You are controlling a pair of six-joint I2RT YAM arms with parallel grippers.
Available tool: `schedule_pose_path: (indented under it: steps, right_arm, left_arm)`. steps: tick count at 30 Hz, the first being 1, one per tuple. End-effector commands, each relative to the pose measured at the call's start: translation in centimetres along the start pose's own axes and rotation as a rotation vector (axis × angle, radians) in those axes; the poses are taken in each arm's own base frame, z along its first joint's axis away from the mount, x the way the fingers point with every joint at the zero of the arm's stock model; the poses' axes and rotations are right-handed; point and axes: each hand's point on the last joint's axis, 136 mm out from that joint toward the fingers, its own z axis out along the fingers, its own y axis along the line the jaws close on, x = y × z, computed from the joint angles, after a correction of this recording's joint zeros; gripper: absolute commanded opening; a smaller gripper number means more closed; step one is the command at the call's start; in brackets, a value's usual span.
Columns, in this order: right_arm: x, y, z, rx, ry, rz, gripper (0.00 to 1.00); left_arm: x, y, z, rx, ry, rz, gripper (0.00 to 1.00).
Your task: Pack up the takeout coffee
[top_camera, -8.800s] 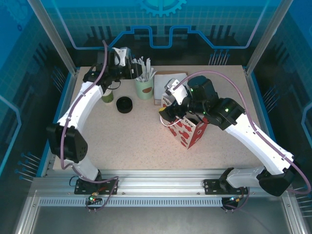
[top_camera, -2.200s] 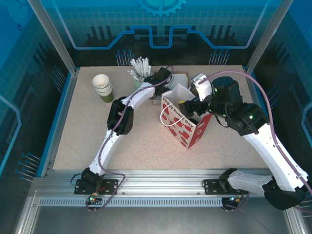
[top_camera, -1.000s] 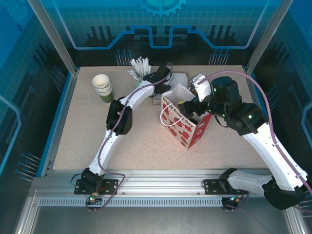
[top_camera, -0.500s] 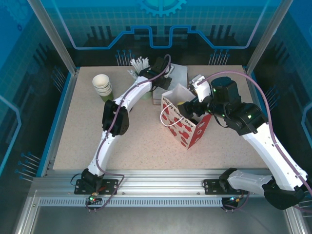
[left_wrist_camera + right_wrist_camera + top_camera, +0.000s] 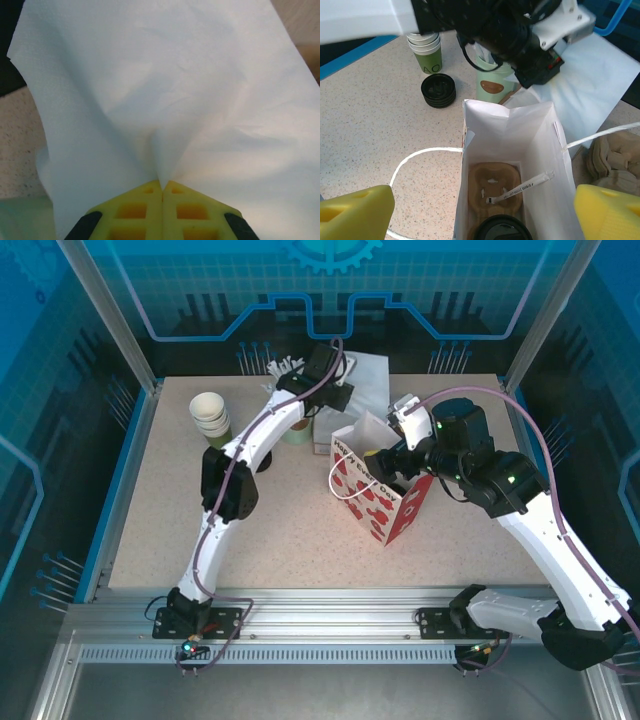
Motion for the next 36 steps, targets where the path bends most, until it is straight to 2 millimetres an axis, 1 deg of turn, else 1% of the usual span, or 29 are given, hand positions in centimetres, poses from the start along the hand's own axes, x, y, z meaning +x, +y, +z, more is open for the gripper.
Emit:
schedule_pose_path:
  steps: [1, 4, 6, 10, 12, 15, 18, 21, 24, 26, 32, 36]
  right_arm:
    - [-0.4, -0.1, -1.1, 0.001, -0.023, 0.021, 0.94]
    - [-0.8, -0.1, -1.7, 0.004, -0.046, 0.025, 0.93]
    - [-1.4, -0.1, -2.5, 0.005, -0.076, 0.030, 0.93]
    - [-2.7, -0.2, -4.2, 0.018, -0.143, 0.041, 0.93]
    - [-3.3, -0.7, -5.0, 0.045, -0.176, 0.051, 0.93]
    - [-4.3, -1.4, -6.3, 0.085, -0.227, 0.058, 0.93]
    - [-5.3, -1.7, -7.3, 0.096, -0.277, 0.069, 0.93]
    - [-6.0, -2.0, -7.6, 0.104, -0.297, 0.080, 0.93]
    - [-6.5, -2.0, -7.6, 0.096, -0.308, 0.091, 0.92]
    - [-6.6, -1.6, -7.3, 0.075, -0.307, 0.095, 0.92]
    - [-6.1, -1.8, -6.9, 0.081, -0.280, 0.098, 0.92]
    - [-5.9, -1.9, -7.0, 0.087, -0.277, 0.093, 0.92]
  left_arm:
    - [-6.4, -0.7, -6.9, 0.062, -0.194, -0.057, 0.01]
    - [-8.5, -1.3, -10.1, 0.105, -0.272, -0.089, 0.00]
    - [-9.8, -1.7, -12.3, 0.129, -0.325, -0.109, 0.00]
    - [-11.7, -1.9, -16.5, 0.153, -0.419, -0.134, 0.00]
    - [-12.2, -1.9, -18.4, 0.159, -0.456, -0.139, 0.00]
    - [-12.3, -2.2, -21.0, 0.185, -0.499, -0.149, 0.00]
    - [-12.1, -2.3, -22.8, 0.198, -0.536, -0.153, 0.00]
    - [-12.1, -2.0, -24.0, 0.182, -0.564, -0.142, 0.00]
    - [-12.6, -1.6, -24.1, 0.171, -0.591, -0.132, 0.00]
    - [-12.9, -1.4, -23.3, 0.167, -0.596, -0.124, 0.00]
    - [-13.1, -1.6, -19.5, 0.184, -0.558, -0.126, 0.00]
    - [-12.7, -1.4, -16.0, 0.166, -0.532, -0.109, 0.00]
